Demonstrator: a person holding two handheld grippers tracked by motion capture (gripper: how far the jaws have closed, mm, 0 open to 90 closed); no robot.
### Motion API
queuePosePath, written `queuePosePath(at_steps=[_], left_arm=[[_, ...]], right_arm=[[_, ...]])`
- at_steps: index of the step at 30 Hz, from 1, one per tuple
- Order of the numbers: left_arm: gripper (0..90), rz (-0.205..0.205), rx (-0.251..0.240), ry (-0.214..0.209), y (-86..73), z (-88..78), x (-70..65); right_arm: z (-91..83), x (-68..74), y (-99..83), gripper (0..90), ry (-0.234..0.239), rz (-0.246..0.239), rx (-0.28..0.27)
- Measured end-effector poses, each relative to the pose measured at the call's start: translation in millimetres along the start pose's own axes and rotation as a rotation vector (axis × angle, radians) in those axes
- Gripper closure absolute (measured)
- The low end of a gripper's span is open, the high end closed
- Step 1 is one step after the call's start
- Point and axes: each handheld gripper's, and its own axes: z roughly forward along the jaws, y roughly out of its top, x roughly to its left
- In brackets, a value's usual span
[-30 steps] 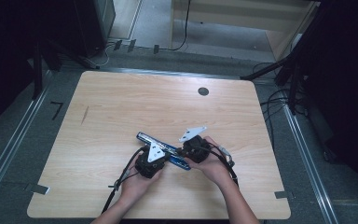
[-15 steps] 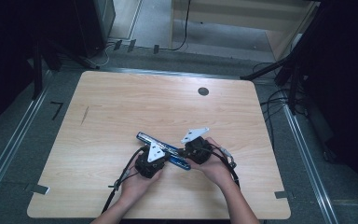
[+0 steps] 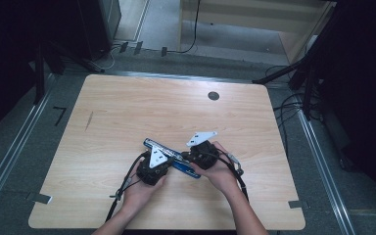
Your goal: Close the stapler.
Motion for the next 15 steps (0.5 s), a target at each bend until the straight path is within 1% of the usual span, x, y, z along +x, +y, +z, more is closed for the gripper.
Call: queuePosePath(at_steps=[1, 3, 6, 10, 12, 15], left_arm=[[90.0, -0.004, 0.004, 0.018, -0.8, -2.2, 3.3], [90.0, -0.032, 0.006, 0.028, -3.1, -6.8, 12.8], [90.0, -0.062, 0.011, 0.050, -6.6, -11.2, 25.9], [90.0, -0.105, 0.017, 0.074, -9.5, -14.7, 40.1], [90.0, -0.121, 0.027, 0.082, -11.6, -14.6, 47.1], [90.0, -0.151, 0.031, 0.081, -13.3, -13.6, 52.4]], right_arm=[[0.5, 0.0, 1.3, 90.0, 0.000, -0.002, -0.008], [1.5, 0.5, 3.8, 90.0, -0.002, 0.001, -0.016], [4.3, 1.3, 6.9, 90.0, 0.005, 0.005, -0.021], [9.7, 3.9, 11.8, 90.0, 0.010, 0.004, -0.025], [13.7, 5.8, 15.4, 90.0, 0.015, -0.002, -0.025], [19.0, 7.7, 20.3, 90.0, 0.015, -0.006, -0.025]])
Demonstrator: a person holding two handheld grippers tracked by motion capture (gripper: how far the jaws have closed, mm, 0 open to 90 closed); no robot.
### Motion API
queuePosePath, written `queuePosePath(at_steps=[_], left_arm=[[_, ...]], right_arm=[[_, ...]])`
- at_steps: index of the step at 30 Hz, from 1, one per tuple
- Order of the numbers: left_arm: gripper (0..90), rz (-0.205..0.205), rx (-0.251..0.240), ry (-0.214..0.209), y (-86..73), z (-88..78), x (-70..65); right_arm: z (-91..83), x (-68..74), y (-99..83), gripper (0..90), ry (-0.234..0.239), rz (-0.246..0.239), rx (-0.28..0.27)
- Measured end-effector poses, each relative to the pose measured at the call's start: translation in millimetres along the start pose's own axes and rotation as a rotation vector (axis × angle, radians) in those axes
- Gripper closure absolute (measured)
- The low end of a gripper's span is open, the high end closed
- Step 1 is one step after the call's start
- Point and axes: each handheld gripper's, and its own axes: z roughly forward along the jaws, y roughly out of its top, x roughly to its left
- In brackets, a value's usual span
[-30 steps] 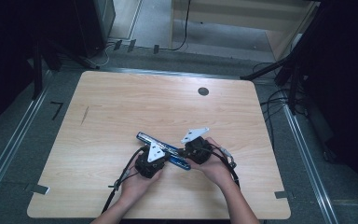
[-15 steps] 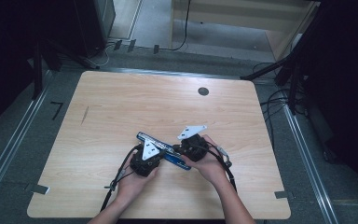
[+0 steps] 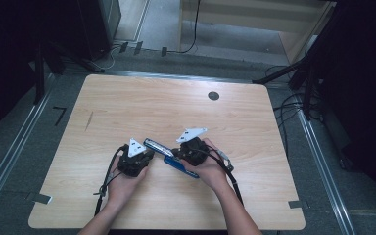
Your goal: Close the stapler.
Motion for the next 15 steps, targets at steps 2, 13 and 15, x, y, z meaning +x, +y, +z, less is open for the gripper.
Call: queuePosePath(at_steps=[2, 13, 15], left_arm=[[90.0, -0.005, -0.004, 0.004, 0.7, 0.5, 0.8], [90.0, -0.031, 0.036, 0.023, 3.1, 5.5, 3.9], [90.0, -0.037, 0.045, 0.026, 3.9, 6.5, 4.7]], right_arm=[[4.2, 1.5, 3.4, 90.0, -0.001, -0.002, 0.001], [27.4, 5.9, 17.8, 90.0, -0.003, -0.026, 0.021], [29.6, 6.6, 19.8, 90.0, -0.007, -0.020, 0.026]])
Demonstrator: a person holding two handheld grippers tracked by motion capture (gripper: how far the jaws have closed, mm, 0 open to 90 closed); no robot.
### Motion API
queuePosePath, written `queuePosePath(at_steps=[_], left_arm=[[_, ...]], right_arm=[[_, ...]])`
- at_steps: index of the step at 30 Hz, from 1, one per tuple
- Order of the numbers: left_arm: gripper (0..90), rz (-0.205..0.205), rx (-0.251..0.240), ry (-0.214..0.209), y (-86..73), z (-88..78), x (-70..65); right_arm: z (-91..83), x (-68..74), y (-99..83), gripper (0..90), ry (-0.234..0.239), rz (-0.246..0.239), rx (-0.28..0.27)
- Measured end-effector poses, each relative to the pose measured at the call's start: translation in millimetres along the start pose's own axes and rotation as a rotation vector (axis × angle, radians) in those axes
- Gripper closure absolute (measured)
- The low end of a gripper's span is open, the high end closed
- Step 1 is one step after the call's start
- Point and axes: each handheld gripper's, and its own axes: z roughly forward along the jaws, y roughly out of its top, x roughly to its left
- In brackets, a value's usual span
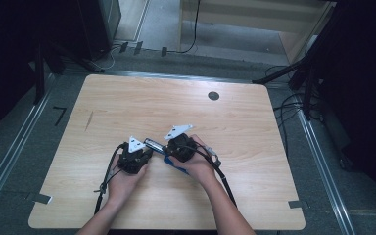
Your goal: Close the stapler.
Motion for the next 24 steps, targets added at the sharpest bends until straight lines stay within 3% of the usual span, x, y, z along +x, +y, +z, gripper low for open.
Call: queuePosePath(at_steps=[9, 24], left_arm=[[90.0, -0.022, 0.005, 0.012, 1.6, 0.9, 2.2], [90.0, -0.024, -0.061, 0.000, 4.3, -2.5, -0.4]], right_arm=[[5.9, -0.9, 3.8, 90.0, -0.019, -0.001, 0.010], [1.6, -0.9, 7.0, 90.0, -0.027, -0.006, -0.003]])
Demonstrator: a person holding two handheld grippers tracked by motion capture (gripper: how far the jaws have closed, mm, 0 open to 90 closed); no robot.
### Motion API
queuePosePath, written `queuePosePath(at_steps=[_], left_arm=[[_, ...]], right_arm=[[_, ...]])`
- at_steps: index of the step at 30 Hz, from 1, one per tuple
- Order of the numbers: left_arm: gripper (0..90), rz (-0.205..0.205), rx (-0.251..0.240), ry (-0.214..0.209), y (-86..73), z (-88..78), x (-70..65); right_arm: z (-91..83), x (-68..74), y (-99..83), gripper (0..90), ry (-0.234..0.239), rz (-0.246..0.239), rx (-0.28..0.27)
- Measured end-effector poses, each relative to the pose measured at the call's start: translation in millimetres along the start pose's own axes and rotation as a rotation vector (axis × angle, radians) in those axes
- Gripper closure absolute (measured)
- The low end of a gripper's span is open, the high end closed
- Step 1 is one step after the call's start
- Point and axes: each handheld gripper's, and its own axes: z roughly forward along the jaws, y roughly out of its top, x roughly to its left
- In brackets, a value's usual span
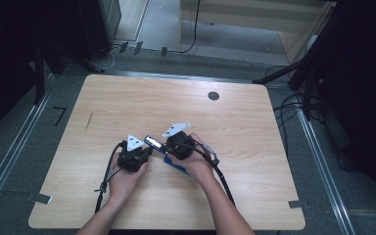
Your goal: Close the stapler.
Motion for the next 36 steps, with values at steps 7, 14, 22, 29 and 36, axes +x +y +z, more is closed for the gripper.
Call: queuePosePath(at_steps=[7, 14, 22, 29, 36], left_arm=[[90.0, 0.007, -0.029, -0.017, 1.6, -2.7, -5.0], [90.0, 0.007, -0.058, -0.066, -2.3, -10.0, -10.0], [90.0, 0.072, -0.043, -0.139, -8.3, -5.8, -31.4], [90.0, 0.140, -0.076, -0.203, -8.3, -5.6, -55.5], [90.0, 0.212, -0.081, -0.213, -10.9, 3.5, -68.3]], right_arm=[[-5.4, -0.8, 0.7, 90.0, 0.002, 0.009, -0.015], [-9.9, 0.4, 3.0, 90.0, -0.001, -0.008, -0.027], [-17.1, -0.6, 2.2, 90.0, -0.001, -0.001, -0.037], [-27.4, -1.2, 1.9, 90.0, 0.000, 0.007, -0.059], [-35.5, -1.8, -1.4, 90.0, -0.004, 0.004, -0.070]])
